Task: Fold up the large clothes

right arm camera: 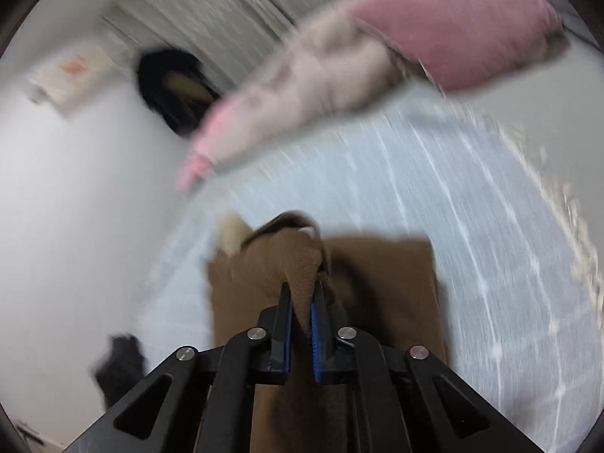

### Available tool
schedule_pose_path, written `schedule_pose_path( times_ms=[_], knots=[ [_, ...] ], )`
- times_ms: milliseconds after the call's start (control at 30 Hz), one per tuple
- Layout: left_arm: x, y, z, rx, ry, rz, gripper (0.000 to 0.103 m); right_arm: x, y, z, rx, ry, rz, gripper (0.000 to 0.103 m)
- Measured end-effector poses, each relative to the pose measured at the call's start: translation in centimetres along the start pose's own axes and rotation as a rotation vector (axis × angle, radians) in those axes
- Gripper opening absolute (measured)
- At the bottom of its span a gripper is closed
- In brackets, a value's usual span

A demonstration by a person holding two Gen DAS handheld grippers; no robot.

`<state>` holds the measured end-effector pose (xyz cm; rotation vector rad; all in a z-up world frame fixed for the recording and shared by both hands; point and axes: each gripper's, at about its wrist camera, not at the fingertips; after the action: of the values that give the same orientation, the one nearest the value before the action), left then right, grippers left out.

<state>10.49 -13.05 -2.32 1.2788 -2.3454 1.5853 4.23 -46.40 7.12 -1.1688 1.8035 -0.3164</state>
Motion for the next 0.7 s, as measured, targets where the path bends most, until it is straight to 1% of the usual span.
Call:
schedule_pose_path(
  times_ms=[33,67,100,133,167,200,233,267,300,333,367,400,433,467,500,567,633,667,700],
  knots=[
    [0.5,-0.1,0.0,0.006,0.0,0.013,0.092,0.4,-0.8,-0.6,0.028,0.018,-0.006,0.002],
    [1.3,0.0,0.3,0.007,0.003,0.042,0.093,1.9,-1.8,-0.9,0.055,0.135,-0.011,0.0],
    [1.8,0.2,0.7,-0.008,0.018,0.061,0.093,3.3,-2.2,-0.7,0.06,0.245,-0.01,0.0],
    [2.0,0.5,1.1,-0.021,0.005,0.077,0.093,5.5,-2.4,-0.5,0.046,0.319,0.03,0.0],
    [2.5,0.8,1.6,-0.024,-0.039,0.114,0.093,7.2,-2.1,-0.6,0.024,0.33,0.078,0.003],
    [3.0,1.1,1.7,-0.019,-0.059,0.154,0.093,7.6,-1.7,-1.0,0.011,0.324,0.088,0.005],
    [3.3,1.1,1.7,-0.015,-0.069,0.181,0.093,7.4,-0.9,-1.4,-0.008,0.293,0.081,0.005],
    [3.5,1.1,1.6,-0.017,-0.076,0.203,0.093,6.9,-0.2,-1.5,-0.034,0.266,0.064,0.013],
    [3.5,1.0,1.6,-0.023,-0.079,0.206,0.093,5.9,0.8,-1.5,-0.084,0.228,0.03,0.026],
    [3.4,0.6,1.7,-0.031,-0.081,0.196,0.093,4.7,1.8,-1.4,-0.127,0.197,-0.011,0.064],
    [3.0,0.1,1.5,-0.036,-0.082,0.173,0.093,4.2,2.4,-1.5,-0.136,0.184,-0.035,0.088],
    [2.2,-0.5,1.2,-0.035,-0.084,0.141,0.093,3.6,3.0,-1.7,-0.141,0.167,-0.062,0.091],
    [1.4,-1.0,1.1,-0.036,-0.09,0.104,0.094,3.2,3.4,-1.5,-0.161,0.155,-0.068,0.091],
    [0.2,-1.4,1.1,-0.04,-0.098,0.058,0.094,3.1,3.7,-1.1,-0.198,0.144,-0.063,0.091],
    [-1.2,-1.8,1.2,-0.049,-0.103,0.004,0.094,3.2,3.8,-0.6,-0.228,0.142,-0.051,0.091],
    [-4.1,-1.9,1.6,-0.093,-0.089,-0.118,0.094,4.0,4.2,0.5,-0.266,0.166,-0.033,0.091],
    [-7.1,-1.4,2.9,-0.147,-0.067,-0.265,0.094,6.1,4.6,1.7,-0.318,0.161,0.029,0.091],
    [-8.3,-0.8,3.2,-0.165,-0.057,-0.325,0.094,7.3,5.1,2.5,-0.343,0.158,0.076,0.091],
    [-9.4,-0.2,3.6,-0.185,-0.035,-0.379,0.094,8.9,5.7,3.3,-0.369,0.136,0.137,0.091]
  ],
)
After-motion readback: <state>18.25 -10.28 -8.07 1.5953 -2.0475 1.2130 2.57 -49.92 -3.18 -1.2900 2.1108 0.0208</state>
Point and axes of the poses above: each gripper's, at about its wrist camera, not at the fingertips, and z roughly the way its jaws point, x to its right, y to its underside, and after that the axes turned 9 degrees about x, right-handed
